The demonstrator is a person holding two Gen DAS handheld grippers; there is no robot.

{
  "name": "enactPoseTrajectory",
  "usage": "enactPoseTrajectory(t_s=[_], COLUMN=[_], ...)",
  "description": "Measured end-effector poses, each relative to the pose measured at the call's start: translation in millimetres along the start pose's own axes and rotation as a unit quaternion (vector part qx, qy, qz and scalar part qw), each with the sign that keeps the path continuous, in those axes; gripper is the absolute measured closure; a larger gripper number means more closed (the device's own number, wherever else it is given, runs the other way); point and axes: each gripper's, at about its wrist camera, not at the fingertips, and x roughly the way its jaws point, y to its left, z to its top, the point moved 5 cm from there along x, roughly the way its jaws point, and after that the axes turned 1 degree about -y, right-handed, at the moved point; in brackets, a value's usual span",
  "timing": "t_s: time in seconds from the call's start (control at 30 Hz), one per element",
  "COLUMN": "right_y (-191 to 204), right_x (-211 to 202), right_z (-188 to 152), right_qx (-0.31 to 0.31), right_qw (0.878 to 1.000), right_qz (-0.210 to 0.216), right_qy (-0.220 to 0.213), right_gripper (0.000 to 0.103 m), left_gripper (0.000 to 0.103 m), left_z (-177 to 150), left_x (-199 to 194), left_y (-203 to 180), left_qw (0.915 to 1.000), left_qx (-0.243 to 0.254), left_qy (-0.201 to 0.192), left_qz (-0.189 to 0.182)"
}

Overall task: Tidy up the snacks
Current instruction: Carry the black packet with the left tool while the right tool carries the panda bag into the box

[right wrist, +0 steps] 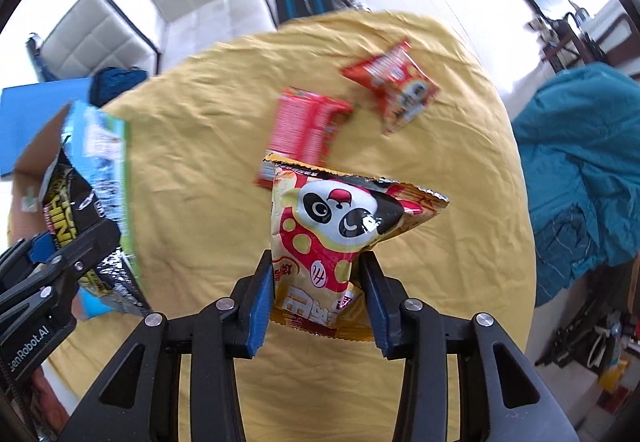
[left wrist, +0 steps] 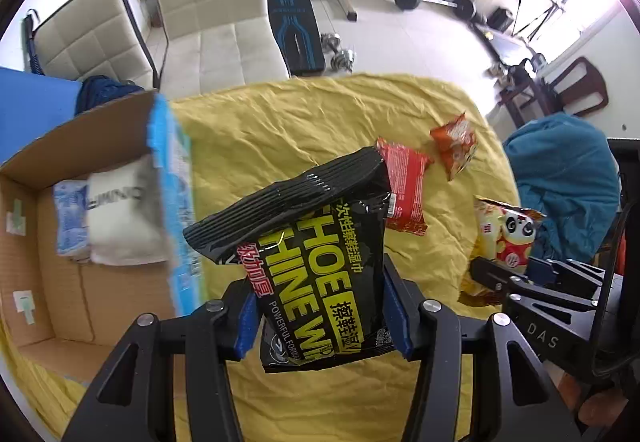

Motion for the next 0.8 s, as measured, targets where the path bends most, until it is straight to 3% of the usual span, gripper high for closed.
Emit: enactPoseTrajectory(t_s=[0.2,0.43,0.6,0.8], right_y=[56,149,219,289], right_x=[-31,-52,-45,-3], right_z=[-2,-6,-9,-13], right_qx=[-0.039,-0.1,-0.138,-0.169], right_qw=[0.998,0.992,0.986,0.981], right_qz=[0.033,0.068,0.087,0.096], right_qy=[-0.022,-0.031,-0.018,0.023], right_gripper=[0.06,0.06,0.06,0.06], left_gripper=[0.054,0.054,0.054,0.054], left_z=[-8,-14,-19,-28], left_x=[-53,-102,-116,-103], left_y=[33,106,165,241], left_qw=[0.9991,0.9969,0.9961,0.9955], left_qx=[-0.02,-0.053,-0.066,-0.082], left_qy=[-0.035,-0.057,-0.056,-0.026], left_qz=[-0.012,-0.009,0.016,0.039])
